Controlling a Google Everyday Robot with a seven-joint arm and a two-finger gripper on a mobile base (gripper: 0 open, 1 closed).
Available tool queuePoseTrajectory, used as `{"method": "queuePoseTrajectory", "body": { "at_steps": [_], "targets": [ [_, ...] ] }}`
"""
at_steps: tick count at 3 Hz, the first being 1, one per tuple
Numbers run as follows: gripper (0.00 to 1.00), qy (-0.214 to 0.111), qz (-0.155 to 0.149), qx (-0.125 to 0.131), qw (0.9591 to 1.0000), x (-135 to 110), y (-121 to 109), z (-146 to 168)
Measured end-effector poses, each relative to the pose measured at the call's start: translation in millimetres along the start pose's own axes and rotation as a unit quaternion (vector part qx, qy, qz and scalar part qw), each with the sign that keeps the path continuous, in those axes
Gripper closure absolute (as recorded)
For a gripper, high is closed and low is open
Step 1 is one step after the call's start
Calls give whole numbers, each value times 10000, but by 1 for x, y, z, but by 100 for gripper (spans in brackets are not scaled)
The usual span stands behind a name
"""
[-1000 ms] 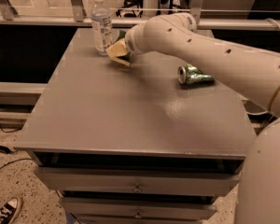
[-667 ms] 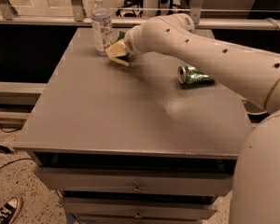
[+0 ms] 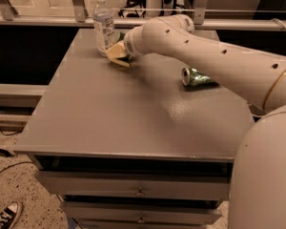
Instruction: Move sponge near blue plastic bottle
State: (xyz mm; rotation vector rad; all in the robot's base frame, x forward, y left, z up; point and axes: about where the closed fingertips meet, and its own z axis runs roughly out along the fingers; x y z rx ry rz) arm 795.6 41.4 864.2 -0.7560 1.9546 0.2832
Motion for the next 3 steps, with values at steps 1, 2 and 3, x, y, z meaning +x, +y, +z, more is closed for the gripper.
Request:
{"method": "queuePoseTrajectory", "body": {
  "at_steps": [1, 2, 3],
  "targets": [
    [0, -12, -10, -2, 10000, -1, 1, -1],
    [0, -38, -15, -18, 10000, 1, 2, -9],
    [0, -236, 56, -167, 9996, 4, 2, -27]
  ]
}}
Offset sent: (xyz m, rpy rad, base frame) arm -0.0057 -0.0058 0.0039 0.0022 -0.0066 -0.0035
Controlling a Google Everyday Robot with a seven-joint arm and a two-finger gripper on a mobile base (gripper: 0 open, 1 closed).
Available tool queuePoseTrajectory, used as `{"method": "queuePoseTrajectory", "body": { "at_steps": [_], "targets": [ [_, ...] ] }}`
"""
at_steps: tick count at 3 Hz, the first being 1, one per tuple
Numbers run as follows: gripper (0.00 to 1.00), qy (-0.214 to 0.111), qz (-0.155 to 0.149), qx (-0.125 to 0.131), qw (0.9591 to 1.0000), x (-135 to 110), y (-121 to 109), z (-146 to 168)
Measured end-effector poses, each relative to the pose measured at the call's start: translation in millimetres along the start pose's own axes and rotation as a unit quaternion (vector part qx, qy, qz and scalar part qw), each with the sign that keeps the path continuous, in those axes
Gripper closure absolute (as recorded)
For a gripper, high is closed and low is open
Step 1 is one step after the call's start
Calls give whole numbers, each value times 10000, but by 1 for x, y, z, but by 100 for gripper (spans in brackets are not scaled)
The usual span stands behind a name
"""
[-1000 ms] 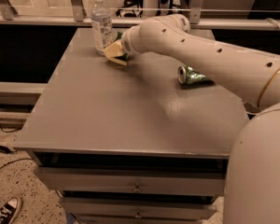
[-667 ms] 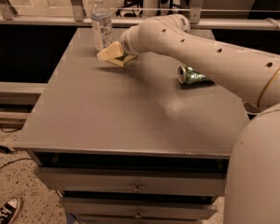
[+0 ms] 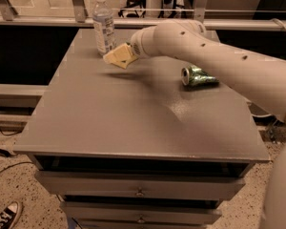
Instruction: Move sponge near blue plastic bottle
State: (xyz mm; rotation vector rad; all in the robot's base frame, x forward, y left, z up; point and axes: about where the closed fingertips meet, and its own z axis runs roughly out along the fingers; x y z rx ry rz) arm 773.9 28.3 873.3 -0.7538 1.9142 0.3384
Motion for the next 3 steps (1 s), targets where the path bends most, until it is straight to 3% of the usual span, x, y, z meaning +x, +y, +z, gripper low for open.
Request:
{"method": "queuePoseTrajectory", "body": {
  "at_steps": [1, 2, 3],
  "targets": [
    [0, -550, 118, -259, 9981, 9, -8, -40],
    [0, -888, -153, -272, 9956, 6, -27, -89],
    [0, -993, -520, -163, 9936, 8, -39, -112]
  ]
}}
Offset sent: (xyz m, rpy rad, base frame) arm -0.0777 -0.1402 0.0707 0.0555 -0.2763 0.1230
